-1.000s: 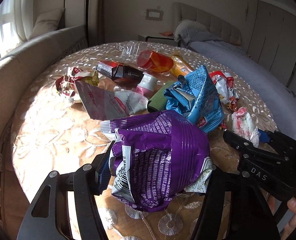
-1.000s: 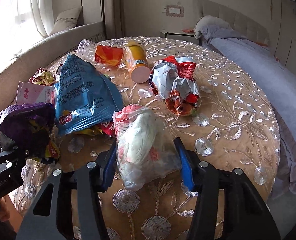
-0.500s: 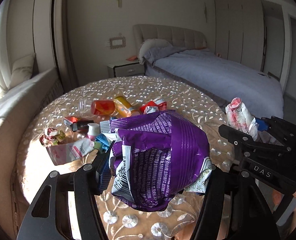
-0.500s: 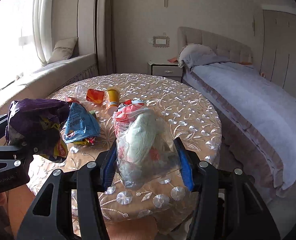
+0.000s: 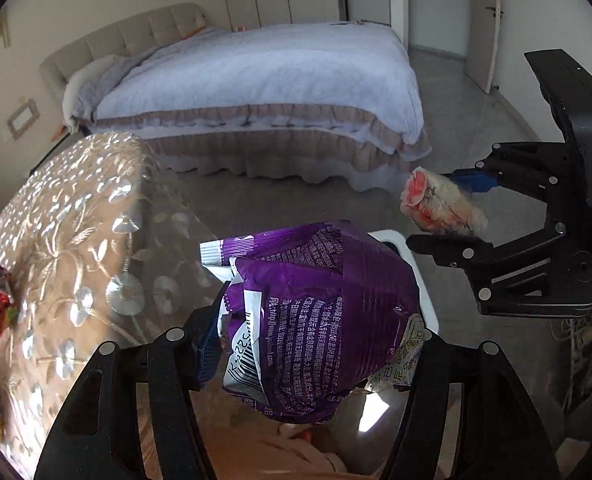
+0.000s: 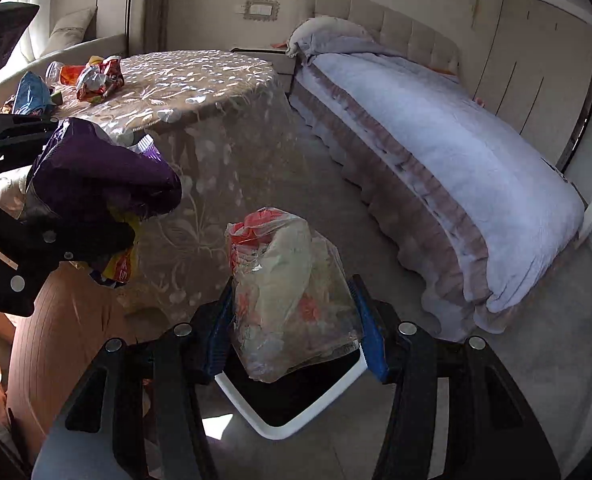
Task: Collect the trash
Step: 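Carry both bags over the white bin and open both tools, then move both tools back to the table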
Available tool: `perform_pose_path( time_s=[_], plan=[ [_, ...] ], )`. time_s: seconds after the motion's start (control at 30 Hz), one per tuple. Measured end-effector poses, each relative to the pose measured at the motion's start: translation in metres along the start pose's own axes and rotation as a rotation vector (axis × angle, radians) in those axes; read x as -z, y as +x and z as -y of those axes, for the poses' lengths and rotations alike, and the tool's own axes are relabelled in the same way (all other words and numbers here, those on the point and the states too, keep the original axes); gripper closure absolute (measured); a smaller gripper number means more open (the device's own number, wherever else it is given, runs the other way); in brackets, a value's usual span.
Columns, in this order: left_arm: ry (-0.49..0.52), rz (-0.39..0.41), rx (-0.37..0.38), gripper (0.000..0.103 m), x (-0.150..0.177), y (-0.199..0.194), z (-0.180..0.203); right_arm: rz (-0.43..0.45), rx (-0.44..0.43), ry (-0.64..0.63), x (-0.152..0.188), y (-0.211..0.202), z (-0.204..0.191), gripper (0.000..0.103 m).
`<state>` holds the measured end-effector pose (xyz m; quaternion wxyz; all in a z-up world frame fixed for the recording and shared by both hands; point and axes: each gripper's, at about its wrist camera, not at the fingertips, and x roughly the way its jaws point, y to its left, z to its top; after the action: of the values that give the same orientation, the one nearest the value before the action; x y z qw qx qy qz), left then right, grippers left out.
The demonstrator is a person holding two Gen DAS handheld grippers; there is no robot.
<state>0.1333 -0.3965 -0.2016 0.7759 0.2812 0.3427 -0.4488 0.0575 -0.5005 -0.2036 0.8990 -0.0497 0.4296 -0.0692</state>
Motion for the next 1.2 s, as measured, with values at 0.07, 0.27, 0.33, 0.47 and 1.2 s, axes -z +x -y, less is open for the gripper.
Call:
perform_pose_path(
  time_s=[0.07,0.27,0.33,0.47,1.2],
  plan=[
    [0.028,-0.068,0.066,0.041,0.000,0.037,0.004,-0.064,-0.015,-0.018,0.018,0.022,0.006,0.048],
    [0.107,-0.224,0.202,0.041,0.005,0.128,0.027,-0.191,-0.093,-0.083,0.054,0.080,0.015,0.048],
    [0.130,-0.256,0.219,0.041,0.008,0.151,0.033,-0.230,-0.091,-0.126,0.062,0.096,0.016,0.048],
    [0.147,-0.313,0.269,0.022,0.007,0.187,0.040,-0.277,-0.110,-0.151,0.074,0.118,0.023,0.043],
    [0.180,-0.224,0.286,0.005,0.002,0.153,0.041,-0.208,-0.090,-0.167,0.063,0.095,0.032,0.005]
  ],
)
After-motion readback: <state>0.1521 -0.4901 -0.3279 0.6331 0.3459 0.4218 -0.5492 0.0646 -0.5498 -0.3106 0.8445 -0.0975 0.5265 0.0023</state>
